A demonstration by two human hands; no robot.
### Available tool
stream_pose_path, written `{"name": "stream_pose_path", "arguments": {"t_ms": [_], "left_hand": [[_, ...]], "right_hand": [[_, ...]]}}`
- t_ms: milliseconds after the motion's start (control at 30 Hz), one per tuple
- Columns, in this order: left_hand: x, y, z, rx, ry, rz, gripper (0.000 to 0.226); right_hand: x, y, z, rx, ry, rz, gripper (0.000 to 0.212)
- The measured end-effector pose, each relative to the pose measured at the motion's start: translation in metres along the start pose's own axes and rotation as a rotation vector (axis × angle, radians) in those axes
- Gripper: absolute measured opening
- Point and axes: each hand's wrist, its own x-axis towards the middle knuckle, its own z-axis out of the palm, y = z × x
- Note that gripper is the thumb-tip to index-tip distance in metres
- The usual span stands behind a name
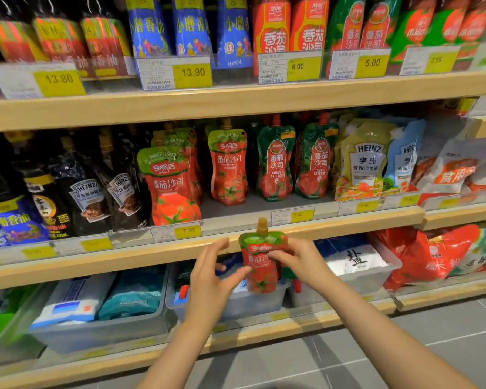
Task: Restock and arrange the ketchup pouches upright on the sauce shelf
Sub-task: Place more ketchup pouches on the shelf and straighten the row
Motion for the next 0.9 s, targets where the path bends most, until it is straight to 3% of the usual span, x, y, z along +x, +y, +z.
{"name": "stream_pose_path", "arguments": {"t_ms": [67, 133, 200, 333, 433, 567, 767, 900], "left_hand": [[-0.004, -0.001, 0.006, 0.043, -0.156, -0.092, 0.059], [-0.003, 0.002, 0.014, 0.02, -0.332, -0.202, 0.063], [0.003, 0.008, 0.02, -0.005, -0.406, -0.253, 0.059], [0.015, 0.013, 0.026, 0.051, -0.345, -0.237, 0.04], [0.031, 0.017, 0.023, 0.011, -0.256, -0.203, 0.034], [0.064, 0.031, 0.022, -0.004, -0.133, -0.132, 0.038], [0.117, 0.042, 0.016, 0.044, -0.027, -0.038, 0.045], [0.136, 0.028, 0.015, 0.101, 0.031, -0.071, 0.037]], "right_hand": [[0.0, -0.012, -0.016, 0.219, -0.092, 0.098, 0.02], [0.001, -0.022, -0.028, 0.295, -0.158, 0.146, 0.02], [0.003, -0.031, -0.035, 0.322, -0.196, 0.146, 0.015], [0.005, -0.039, -0.044, 0.383, -0.192, 0.106, 0.018], [0.008, -0.035, -0.057, 0.44, -0.067, 0.072, 0.018], [0.017, -0.022, -0.073, 0.199, 0.14, 0.024, 0.02], [0.029, 0.0, -0.064, -0.366, 0.215, -0.182, 0.02], [0.03, 0.004, -0.054, -0.423, 0.353, -0.203, 0.019]]}}
